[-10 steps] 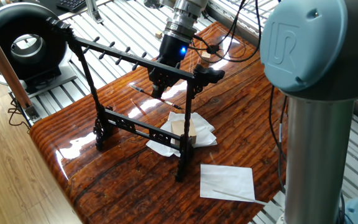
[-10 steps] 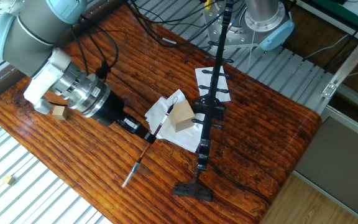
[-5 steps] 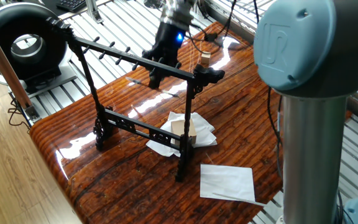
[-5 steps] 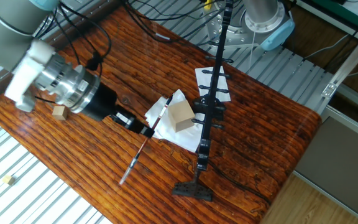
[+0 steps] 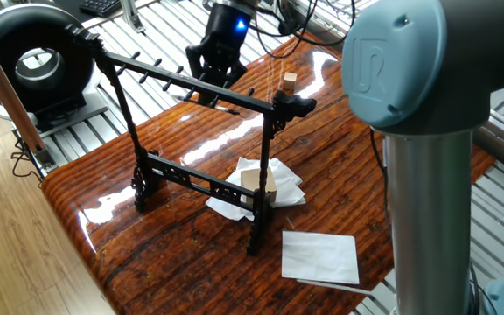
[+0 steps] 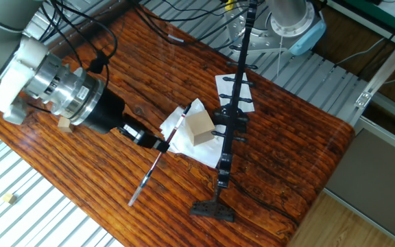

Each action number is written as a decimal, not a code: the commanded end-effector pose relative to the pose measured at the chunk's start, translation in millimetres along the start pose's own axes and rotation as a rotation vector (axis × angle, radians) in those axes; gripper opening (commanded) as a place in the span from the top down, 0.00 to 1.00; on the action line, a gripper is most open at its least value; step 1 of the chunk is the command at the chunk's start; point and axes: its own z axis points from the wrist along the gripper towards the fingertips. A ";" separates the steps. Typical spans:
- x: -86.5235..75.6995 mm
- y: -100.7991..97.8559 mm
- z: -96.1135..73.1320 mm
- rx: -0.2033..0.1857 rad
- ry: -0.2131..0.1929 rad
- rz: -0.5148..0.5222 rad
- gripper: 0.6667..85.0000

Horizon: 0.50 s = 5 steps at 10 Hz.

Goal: Place the brush on the pen rack

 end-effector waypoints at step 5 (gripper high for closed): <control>35.7 7.3 -4.3 0.057 0.145 0.154 0.99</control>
